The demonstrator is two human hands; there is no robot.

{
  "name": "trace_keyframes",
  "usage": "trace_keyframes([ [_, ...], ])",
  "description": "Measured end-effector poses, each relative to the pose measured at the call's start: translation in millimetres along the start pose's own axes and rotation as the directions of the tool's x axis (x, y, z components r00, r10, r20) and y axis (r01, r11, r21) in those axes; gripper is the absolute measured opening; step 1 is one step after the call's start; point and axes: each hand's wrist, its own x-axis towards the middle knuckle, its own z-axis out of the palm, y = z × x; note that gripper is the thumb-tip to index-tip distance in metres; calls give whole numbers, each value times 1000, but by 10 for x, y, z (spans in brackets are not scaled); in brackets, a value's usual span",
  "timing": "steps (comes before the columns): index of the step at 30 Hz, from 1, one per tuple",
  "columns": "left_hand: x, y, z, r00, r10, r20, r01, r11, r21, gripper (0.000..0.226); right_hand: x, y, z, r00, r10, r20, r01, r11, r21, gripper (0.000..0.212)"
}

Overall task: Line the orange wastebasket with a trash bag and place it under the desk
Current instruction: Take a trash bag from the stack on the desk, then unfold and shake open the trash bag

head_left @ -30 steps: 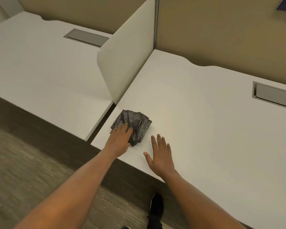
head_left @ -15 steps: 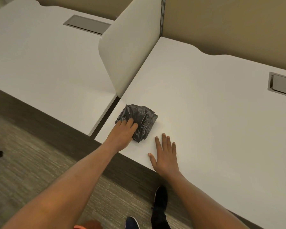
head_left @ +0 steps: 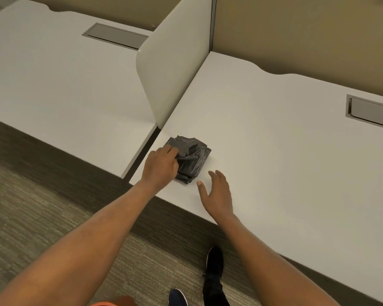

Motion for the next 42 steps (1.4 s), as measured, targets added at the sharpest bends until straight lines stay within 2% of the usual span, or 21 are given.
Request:
trace_keyframes([
  [2, -42, 54, -105, 996, -41, -83, 33, 995, -96, 19, -49, -245, -44, 997, 31, -67, -16, 977, 214, 53],
  [4, -109, 115, -223, 986, -129, -110, 98, 963, -249, 21, -114, -460, -91, 993, 69, -92, -29, 924, 381, 56],
  [7, -242, 181, -403, 963, -267, 24, 241, 822, -516, 19, -197, -660, -190, 989, 132, -71, -74, 840, 538, 73],
  [9, -353, 210, -528, 927, -337, 165, 357, 657, -664, 22, -248, -736, -288, 984, 180, 2, -139, 753, 643, 81],
  [11, -472, 232, -643, 871, -374, 318, 453, 363, -814, 24, -306, -766, -390, 975, 186, 120, -211, 620, 755, 80],
  [13, -610, 227, -740, 816, -380, 435, 514, 134, -847, 25, -395, -764, -463, 963, 108, 247, -269, 473, 839, 62],
  [14, -683, 223, -785, 793, -382, 475, 539, 75, -839, 23, -469, -775, -491, 953, 73, 293, -296, 418, 859, 50],
  [16, -847, 233, -862, 756, -427, 496, 576, 75, -814, 20, -635, -811, -503, 941, 58, 334, -328, 402, 855, 34],
  [17, -938, 244, -890, 745, -486, 457, 586, 149, -797, 21, -714, -829, -490, 943, 69, 327, -324, 424, 846, 30],
  [19, -1138, 291, -953, 770, -600, 218, 544, 437, -717, 28, -887, -876, -460, 953, 89, 290, -297, 464, 835, 25],
  [20, -1243, 327, -997, 803, -593, 62, 477, 578, -662, 31, -981, -911, -457, 958, 92, 270, -281, 478, 832, 24],
  [21, -1346, 367, -1041, 834, -549, -55, 400, 670, -626, 33, -1083, -944, -458, 964, 87, 252, -261, 493, 830, 23],
  [22, -1440, 407, -1081, 863, -495, -96, 340, 712, -614, 33, -1189, -976, -460, 969, 79, 236, -242, 511, 825, 24],
  [23, -1525, 451, -1126, 894, -444, -60, 313, 715, -625, 35, -1294, -1001, -465, 972, 66, 224, -225, 529, 818, 26],
  [25, -1682, 545, -1202, 927, -352, 131, 345, 659, -669, 49, -1500, -1045, -481, 973, 40, 225, -208, 560, 802, 33],
  [27, -1841, 623, -1250, 928, -291, 232, 367, 613, -700, 52, -1684, -1079, -494, 969, 3, 248, -207, 561, 802, 38],
  [30, -2058, 693, -1250, 909, -355, 218, 386, 521, -761, 24, -1915, -1104, -492, 967, -30, 252, -189, 576, 795, 28],
  [32, -2202, 711, -1255, 868, -430, 248, 416, 358, -836, 11, -2041, -1096, -499, 974, -18, 224, -165, 618, 768, 24],
  [35, -2424, 702, -1266, 790, -524, 317, 428, 101, -898, 16, -2228, -1042, -557, 977, 26, 211, -179, 634, 752, 19],
  [39, -2747, 686, -1307, 661, -641, 391, 389, -153, -909, 25, -2510, -920, -688, 974, 55, 221, -208, 615, 761, 18],
  [42, -3010, 772, -1345, 615, -658, 434, 348, -267, -898, 26, -2783, -820, -806, 976, 61, 211, -204, 602, 772, 24],
])
